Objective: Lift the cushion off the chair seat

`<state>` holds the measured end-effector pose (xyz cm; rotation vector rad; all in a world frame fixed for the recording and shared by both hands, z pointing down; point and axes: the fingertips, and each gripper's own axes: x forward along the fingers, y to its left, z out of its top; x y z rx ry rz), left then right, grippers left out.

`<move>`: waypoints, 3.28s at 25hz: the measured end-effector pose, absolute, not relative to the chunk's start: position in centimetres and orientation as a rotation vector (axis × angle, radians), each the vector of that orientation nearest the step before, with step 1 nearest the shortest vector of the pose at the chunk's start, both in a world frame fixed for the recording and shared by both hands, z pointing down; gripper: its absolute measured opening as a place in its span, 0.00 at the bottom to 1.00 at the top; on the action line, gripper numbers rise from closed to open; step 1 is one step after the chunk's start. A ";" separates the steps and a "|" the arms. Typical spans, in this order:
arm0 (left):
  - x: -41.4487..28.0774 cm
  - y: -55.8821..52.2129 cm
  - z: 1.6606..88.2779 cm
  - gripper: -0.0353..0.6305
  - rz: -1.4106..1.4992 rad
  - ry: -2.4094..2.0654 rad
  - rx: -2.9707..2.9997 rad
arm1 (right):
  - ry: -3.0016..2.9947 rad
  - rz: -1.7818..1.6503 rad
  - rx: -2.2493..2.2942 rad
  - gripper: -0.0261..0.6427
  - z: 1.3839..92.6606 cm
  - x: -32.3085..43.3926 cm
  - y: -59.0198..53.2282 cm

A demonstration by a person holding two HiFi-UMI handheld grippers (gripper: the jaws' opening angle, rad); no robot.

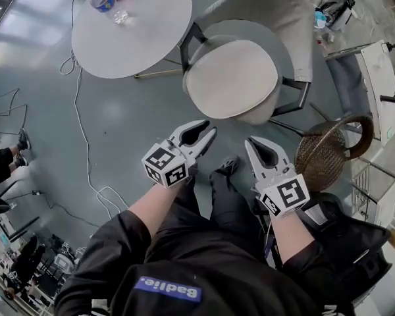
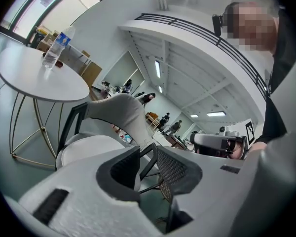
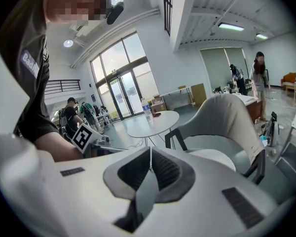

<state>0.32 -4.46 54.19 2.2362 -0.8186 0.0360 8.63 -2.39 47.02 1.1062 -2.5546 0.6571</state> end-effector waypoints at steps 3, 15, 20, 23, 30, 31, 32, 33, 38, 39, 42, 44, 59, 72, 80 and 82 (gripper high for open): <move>0.1 -5.0 56.7 0.21 0.038 -0.833 2.203 | -2.534 0.676 1.087 0.08 48.8 8.8 -2.3; -1.1 -5.6 67.6 0.25 0.062 -0.887 2.052 | -2.488 0.750 0.997 0.08 55.1 7.4 -1.4; -1.5 -5.3 72.3 0.26 0.095 -0.893 2.003 | -2.467 0.758 0.941 0.08 56.9 7.1 0.0; -1.6 -5.0 75.1 0.26 0.099 -0.902 1.947 | -2.439 0.779 0.924 0.08 58.3 7.4 0.8; -1.9 -4.4 80.2 0.27 0.096 -0.924 1.847 | -2.398 0.805 0.898 0.08 61.0 8.1 1.9; -2.0 -4.3 80.7 0.27 0.086 -0.928 1.835 | -2.390 0.809 0.898 0.08 61.4 8.3 2.1; -2.0 -4.3 81.1 0.27 0.074 -0.931 1.825 | -2.382 0.814 0.898 0.08 61.7 8.4 2.2; -2.0 -4.4 81.5 0.28 0.058 -0.931 1.815 | -2.375 0.819 0.897 0.08 62.0 8.6 2.4; -1.9 -5.1 82.6 0.30 -0.058 -0.920 1.737 | -2.354 0.839 0.888 0.08 63.4 9.3 3.3; -1.8 -5.2 82.7 0.30 -0.080 -0.919 1.722 | -2.351 0.843 0.886 0.08 63.6 9.3 3.4; -1.7 -5.7 82.8 0.30 -0.139 -0.914 1.686 | -2.343 0.852 0.879 0.08 64.0 9.4 3.8; -1.5 -6.3 82.7 0.30 -0.190 -0.907 1.656 | -2.339 0.857 0.875 0.08 64.2 9.4 4.0; -0.7 -8.2 81.6 0.20 -0.292 -0.896 1.539 | -2.328 0.863 0.917 0.08 63.3 10.3 4.7; -0.6 -9.7 72.3 0.14 -0.215 -0.902 1.681 | -2.386 0.800 1.014 0.08 55.8 10.5 3.8; -0.8 -9.0 65.4 0.13 -0.126 -0.893 1.778 | -2.429 0.748 1.103 0.08 49.9 10.7 3.1; -0.9 -8.7 63.6 0.12 -0.110 -0.881 1.808 | -2.443 0.731 1.119 0.08 48.6 10.6 3.1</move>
